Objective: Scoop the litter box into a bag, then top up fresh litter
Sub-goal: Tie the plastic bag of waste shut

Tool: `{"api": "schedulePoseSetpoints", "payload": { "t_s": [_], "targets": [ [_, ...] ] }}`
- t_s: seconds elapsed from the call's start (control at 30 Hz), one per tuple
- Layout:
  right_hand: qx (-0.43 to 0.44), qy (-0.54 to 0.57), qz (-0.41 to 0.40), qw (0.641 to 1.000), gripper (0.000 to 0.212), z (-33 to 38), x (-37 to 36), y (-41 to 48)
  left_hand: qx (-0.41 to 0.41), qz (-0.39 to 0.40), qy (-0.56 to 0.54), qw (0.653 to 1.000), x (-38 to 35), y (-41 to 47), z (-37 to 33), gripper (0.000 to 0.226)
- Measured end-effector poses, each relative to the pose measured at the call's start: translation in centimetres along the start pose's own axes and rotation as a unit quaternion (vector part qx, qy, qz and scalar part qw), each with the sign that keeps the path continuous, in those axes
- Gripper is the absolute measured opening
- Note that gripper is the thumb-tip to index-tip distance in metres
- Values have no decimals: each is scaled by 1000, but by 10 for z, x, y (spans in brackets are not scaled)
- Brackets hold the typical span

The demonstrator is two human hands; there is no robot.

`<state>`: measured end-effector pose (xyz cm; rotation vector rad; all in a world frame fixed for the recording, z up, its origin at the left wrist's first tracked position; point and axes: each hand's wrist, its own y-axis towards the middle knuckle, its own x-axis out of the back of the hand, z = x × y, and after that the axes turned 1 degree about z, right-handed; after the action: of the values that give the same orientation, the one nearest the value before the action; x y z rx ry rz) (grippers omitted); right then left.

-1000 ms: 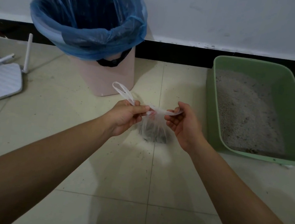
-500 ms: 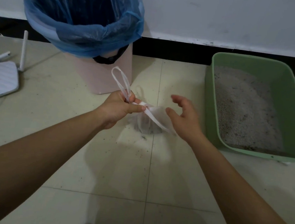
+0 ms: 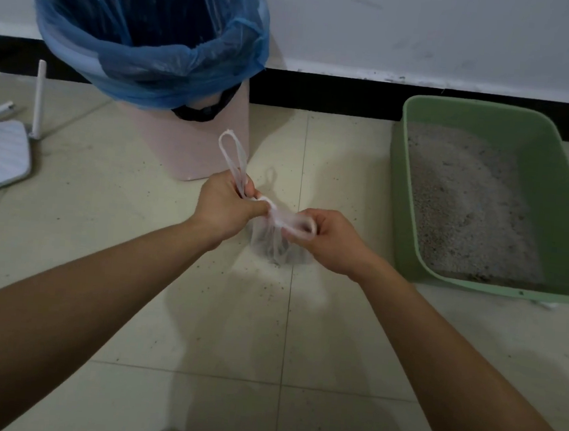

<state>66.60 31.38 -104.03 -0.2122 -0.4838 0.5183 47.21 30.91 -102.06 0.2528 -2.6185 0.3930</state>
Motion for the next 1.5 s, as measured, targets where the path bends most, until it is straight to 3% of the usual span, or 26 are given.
{"api": "schedulePoseSetpoints", "payload": {
  "t_s": [0.13, 0.3, 0.5, 0.7, 0.93, 1.17, 1.4, 1.5],
  "targets": [
    [20, 6, 23, 1000, 24, -1, -6, 1, 20, -72, 40, 996, -4, -2, 6, 24],
    [7, 22, 7, 1000, 6, -4, -5, 3, 99, 8, -83, 992, 3, -3, 7, 10],
    [-24, 109, -36, 993, 15, -7, -5, 6, 171, 89, -188, 963, 8, -6, 3, 15],
    [-13, 142, 21, 990, 16, -5, -9, 1, 173, 44, -212, 961, 2, -3, 5, 18],
    [7, 151, 42, 988, 24, -5, -11, 0, 187, 80, -342, 917, 5, -2, 4, 20],
    [1, 90, 81, 993, 19, -8, -9, -3, 167, 85, -297, 936, 6, -5, 9, 26],
    [-27, 124, -82, 989, 11, -10, -10, 5, 156, 87, -259, 949, 10, -6, 13, 30],
    [-18, 130, -70, 989, 17, -8, -13, 4, 140, 113, -240, 954, 9, -11, 12, 26]
  ]
}}
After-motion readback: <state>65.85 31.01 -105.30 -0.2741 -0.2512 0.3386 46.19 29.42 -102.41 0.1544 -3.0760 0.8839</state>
